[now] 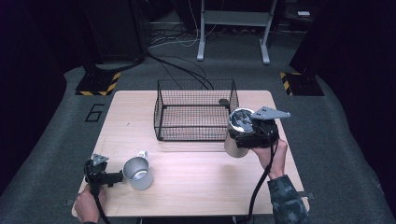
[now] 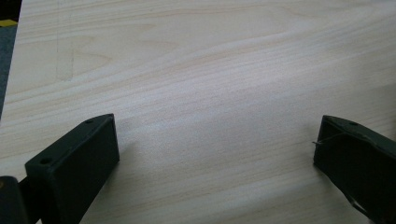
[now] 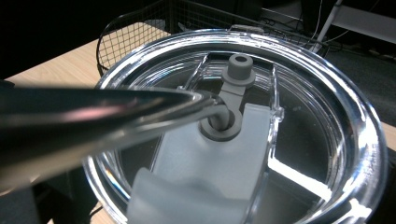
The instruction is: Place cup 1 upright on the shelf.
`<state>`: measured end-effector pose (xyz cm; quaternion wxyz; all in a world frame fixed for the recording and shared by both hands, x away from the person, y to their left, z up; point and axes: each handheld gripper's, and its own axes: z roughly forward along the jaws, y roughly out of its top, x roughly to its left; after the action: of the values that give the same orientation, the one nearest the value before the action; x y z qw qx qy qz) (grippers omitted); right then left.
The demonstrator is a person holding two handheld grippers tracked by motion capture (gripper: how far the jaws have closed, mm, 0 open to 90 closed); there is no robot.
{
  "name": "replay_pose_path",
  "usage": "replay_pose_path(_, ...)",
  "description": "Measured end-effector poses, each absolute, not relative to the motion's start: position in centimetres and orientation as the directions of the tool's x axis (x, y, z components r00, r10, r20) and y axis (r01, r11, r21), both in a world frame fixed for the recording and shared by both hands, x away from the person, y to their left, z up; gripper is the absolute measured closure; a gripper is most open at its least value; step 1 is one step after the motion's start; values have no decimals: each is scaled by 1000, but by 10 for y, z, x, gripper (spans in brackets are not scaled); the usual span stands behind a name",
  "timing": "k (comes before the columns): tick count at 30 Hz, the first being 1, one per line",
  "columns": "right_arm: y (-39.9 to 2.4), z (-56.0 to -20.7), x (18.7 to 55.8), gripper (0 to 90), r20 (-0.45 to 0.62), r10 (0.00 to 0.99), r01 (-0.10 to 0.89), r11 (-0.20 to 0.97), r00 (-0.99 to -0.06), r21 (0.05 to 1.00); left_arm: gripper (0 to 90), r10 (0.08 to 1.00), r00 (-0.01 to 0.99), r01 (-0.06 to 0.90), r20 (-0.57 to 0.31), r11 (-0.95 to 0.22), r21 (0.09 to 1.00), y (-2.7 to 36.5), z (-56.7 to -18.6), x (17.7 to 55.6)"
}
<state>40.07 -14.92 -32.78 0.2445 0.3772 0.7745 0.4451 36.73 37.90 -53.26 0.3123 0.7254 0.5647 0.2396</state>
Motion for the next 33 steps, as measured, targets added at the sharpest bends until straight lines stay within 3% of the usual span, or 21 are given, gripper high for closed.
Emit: replay_pose_path(33, -139, -294, 445, 33, -35, 804, 359, 303, -593, 883, 0, 968, 252, 674, -9, -168, 720, 379, -532, 367)
